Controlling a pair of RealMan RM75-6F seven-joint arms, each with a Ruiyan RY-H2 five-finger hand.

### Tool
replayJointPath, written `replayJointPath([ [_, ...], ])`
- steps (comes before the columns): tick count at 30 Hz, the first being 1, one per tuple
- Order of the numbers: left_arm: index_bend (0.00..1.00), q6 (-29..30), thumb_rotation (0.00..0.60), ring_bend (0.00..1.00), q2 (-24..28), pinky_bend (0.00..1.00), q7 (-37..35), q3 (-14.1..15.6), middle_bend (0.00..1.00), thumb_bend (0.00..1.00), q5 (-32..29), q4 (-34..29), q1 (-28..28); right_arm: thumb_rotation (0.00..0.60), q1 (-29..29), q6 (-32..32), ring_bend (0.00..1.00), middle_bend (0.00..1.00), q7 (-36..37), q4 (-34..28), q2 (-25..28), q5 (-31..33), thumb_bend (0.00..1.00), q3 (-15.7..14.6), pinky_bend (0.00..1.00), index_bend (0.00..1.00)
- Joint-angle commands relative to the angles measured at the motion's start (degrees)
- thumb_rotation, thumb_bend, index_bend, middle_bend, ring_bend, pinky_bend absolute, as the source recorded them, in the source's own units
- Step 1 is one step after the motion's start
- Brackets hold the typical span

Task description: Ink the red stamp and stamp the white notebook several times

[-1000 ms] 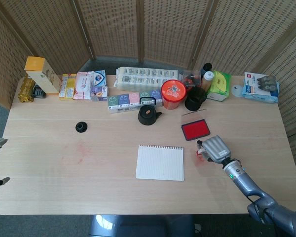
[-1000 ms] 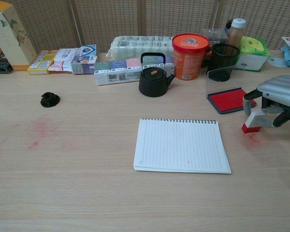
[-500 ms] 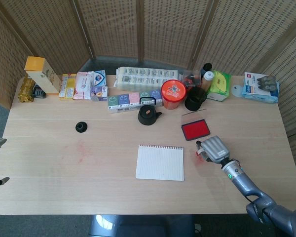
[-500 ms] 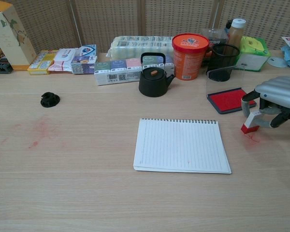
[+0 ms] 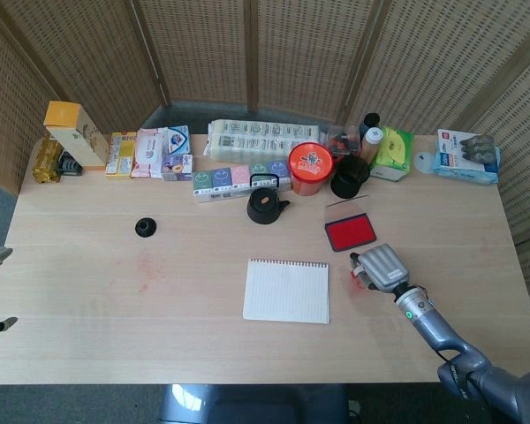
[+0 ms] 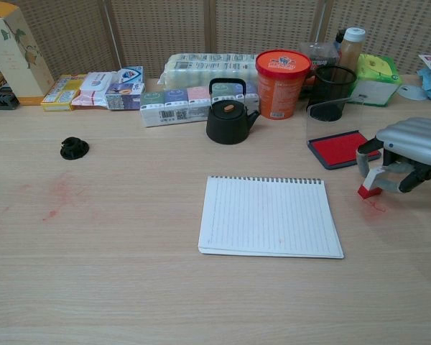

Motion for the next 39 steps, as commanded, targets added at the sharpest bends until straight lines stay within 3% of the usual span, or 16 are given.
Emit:
replayJointPath([
  [1,0.0,0.0,0.6,0.0,0.0,0.0,-0.1,0.0,0.0,0.0,0.0,0.0,0.0,0.6,0.0,0.0,1.0,1.0,-0.1,0.0,0.0,0.0,0.55,0.0,1.0,0.54],
  [9,0.0,-0.2,0.6,0.0,0.0,0.0,0.0,0.0,0.0,0.0,0.1,0.1,-0.1,0.6,1.1,2.4,1.0,1.0,-1.4,-4.0,3.2,-0.9,0.58,1.4,1.0,0.55],
  [19,0.0,-1.1,0.6,0.0,-0.2,0.0,0.2,-0.2,0.0,0.0,-0.8,0.3,-0.6,0.6,6.6,-4.0,1.0,1.0,-5.3,-7.3,5.6,2.5,0.58,5.8,1.0,0.56],
  [28,0.0,-2.6,0.6,0.0,-0.2,0.0,-0.3,-0.5,0.0,0.0,-2.2,0.8,-1.1,0.6,11.4,-9.2,1.0,1.0,-7.3,-2.2,2.4,6.8,0.58,9.7,1.0,0.56],
  [39,0.0,-4.0,0.6,0.0,-0.4,0.0,-0.3,-0.9,0.0,0.0,-3.3,1.3,-1.8,0.6,12.4,-11.3,1.0,1.0,-5.8,3.9,-1.8,7.5,0.59,8.5,1.0,0.57],
])
